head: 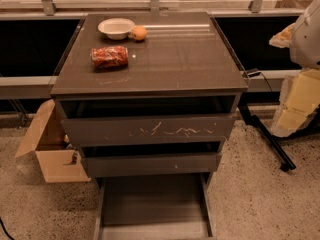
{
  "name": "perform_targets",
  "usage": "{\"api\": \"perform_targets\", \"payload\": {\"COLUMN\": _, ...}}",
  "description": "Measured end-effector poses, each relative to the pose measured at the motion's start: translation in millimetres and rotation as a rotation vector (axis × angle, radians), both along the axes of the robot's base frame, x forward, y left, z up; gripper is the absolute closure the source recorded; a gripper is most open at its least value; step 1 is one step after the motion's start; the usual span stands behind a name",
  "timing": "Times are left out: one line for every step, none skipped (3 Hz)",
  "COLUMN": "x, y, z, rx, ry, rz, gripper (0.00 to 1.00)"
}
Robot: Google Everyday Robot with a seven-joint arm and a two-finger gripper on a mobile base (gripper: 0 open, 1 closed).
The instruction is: Place coke can into bottom drawer
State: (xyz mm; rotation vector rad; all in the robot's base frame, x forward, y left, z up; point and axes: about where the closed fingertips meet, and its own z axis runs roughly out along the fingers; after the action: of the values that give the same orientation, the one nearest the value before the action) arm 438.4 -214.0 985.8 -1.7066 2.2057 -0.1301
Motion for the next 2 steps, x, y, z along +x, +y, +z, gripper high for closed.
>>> {"api": "perform_targets", "payload": {"x": 0.2, "y": 0.2, "z": 0.0, "rx": 0.0, "ry": 0.0, "rz": 0.0, "gripper": 0.0}}
{"api": "perform_targets", "payload": {"x": 15.0, "y": 12.0, "z": 0.3, "rx": 0.025, "ry": -0.02, "rz": 0.038, "gripper": 0.0}}
